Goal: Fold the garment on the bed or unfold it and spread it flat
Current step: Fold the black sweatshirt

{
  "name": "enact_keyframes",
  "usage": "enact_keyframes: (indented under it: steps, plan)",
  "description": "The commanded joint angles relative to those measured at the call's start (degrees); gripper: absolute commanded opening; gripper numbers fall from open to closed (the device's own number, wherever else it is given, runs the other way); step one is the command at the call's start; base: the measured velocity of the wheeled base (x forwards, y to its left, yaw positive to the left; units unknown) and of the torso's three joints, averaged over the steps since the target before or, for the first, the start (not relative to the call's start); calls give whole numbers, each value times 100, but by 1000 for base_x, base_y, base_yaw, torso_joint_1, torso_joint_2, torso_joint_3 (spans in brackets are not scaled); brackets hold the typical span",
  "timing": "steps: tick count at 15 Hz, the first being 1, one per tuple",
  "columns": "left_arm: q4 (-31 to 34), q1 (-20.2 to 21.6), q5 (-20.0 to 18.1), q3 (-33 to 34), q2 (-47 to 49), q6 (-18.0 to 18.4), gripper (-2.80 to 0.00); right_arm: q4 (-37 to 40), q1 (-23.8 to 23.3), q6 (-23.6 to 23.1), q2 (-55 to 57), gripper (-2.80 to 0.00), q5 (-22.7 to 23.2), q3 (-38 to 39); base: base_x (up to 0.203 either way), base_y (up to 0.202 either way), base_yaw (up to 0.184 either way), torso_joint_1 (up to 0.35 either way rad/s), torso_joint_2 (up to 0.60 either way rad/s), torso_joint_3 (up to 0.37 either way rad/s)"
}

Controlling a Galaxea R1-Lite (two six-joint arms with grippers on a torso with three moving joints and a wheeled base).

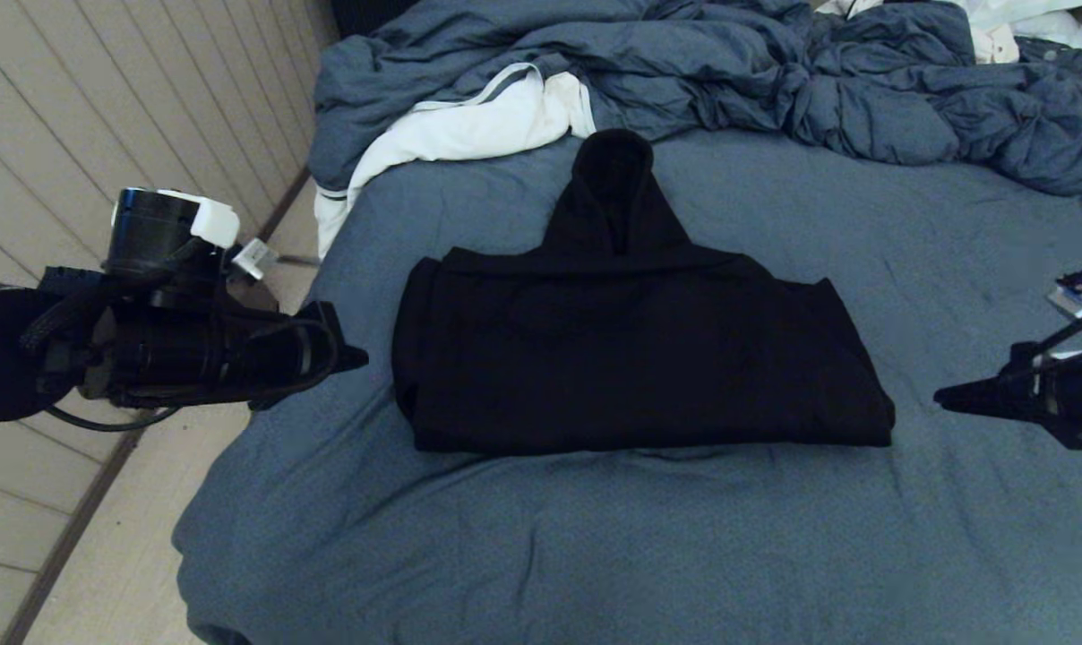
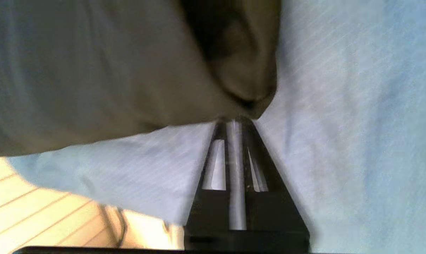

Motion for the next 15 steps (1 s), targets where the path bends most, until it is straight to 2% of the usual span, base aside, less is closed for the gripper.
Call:
enact_keyframes:
  steps: [1,4,9,15]
  plan:
    - [-2,12,0,42,116,-18,0,-419,-15,-31,-95,0,22,281,0,0,0,0,0,0]
    - [-62,12,-26,204,30,-18,0,-467,-55,-86,-55,0,38,309,0,0,0,0,0,0]
    - [-1340,118,-34,728,320,-126,0,-494,-131,-309,285,0,140,555,0,0,0,0,0,0]
    - [-1400,117,-80,680,555,-244,0,-795,107,-241,699,0,227,573,0,0,0,0,0,0]
